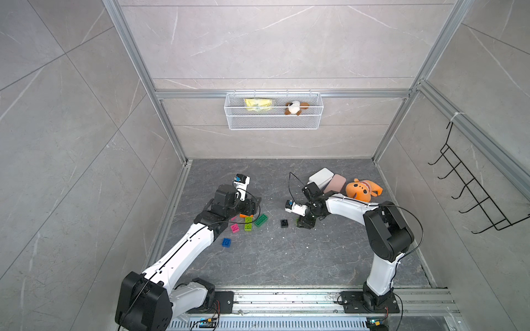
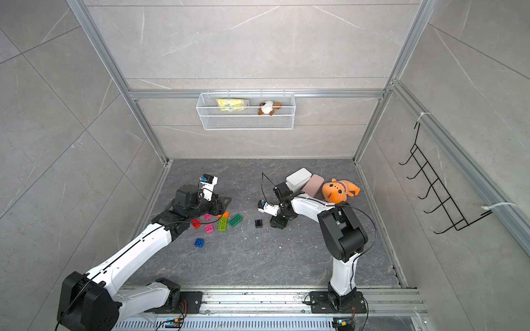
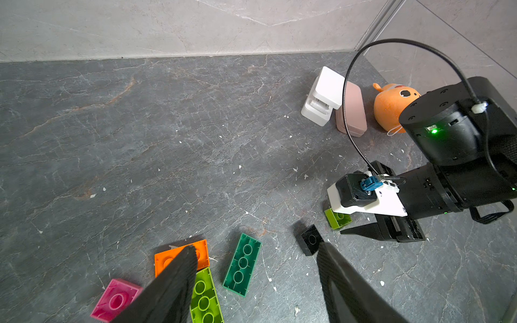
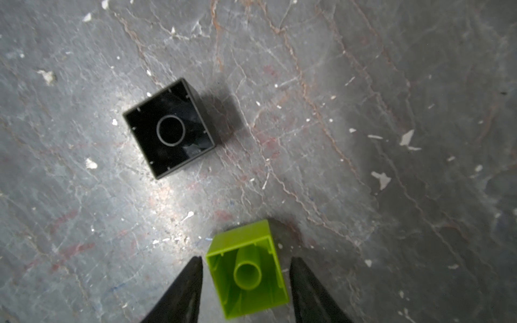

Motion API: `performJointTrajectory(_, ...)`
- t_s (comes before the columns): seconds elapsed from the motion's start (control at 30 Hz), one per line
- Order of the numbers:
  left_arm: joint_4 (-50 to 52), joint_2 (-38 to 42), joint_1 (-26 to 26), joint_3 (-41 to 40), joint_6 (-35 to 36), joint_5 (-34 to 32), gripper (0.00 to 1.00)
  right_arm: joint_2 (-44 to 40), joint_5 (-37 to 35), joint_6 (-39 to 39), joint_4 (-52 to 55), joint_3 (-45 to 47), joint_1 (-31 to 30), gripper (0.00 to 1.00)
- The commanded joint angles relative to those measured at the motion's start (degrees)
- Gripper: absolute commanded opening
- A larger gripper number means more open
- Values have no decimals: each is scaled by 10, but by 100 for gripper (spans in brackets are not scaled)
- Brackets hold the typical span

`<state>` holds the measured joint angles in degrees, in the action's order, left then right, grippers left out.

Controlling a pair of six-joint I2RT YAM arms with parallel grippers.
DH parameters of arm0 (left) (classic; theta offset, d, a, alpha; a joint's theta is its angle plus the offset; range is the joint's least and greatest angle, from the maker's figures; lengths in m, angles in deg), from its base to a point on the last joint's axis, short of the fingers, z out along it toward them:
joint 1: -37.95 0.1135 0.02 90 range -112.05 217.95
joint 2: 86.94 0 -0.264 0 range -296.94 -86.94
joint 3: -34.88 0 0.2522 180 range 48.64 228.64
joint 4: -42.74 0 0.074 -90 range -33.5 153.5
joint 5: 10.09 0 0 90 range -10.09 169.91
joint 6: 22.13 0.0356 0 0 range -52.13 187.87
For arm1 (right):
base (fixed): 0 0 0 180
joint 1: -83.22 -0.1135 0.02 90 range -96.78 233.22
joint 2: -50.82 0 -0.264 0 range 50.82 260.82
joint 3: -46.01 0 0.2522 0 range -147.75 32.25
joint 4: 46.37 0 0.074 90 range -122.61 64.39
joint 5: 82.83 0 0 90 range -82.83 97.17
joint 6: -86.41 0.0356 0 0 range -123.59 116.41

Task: Assemble a carrot with lego
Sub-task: Adjust the lego brick at the center of the board, then assemble the lego brick with the lego brick.

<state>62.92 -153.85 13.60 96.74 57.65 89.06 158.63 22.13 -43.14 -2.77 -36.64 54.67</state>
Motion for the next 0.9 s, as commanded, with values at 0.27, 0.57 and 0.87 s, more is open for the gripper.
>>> performJointTrajectory(0.27, 10, 12, -1, 2, 24, -5, 72, -6, 12, -11, 8, -12, -5, 33)
performJointTrajectory(0.57, 73, 58, -1, -53, 168, 93, 77, -94, 46, -45, 26, -5, -29, 30)
performJointTrajectory(0.87, 108, 61, -1, -81, 262, 90, 81, -36, 49, -88, 72, -74, -60, 30)
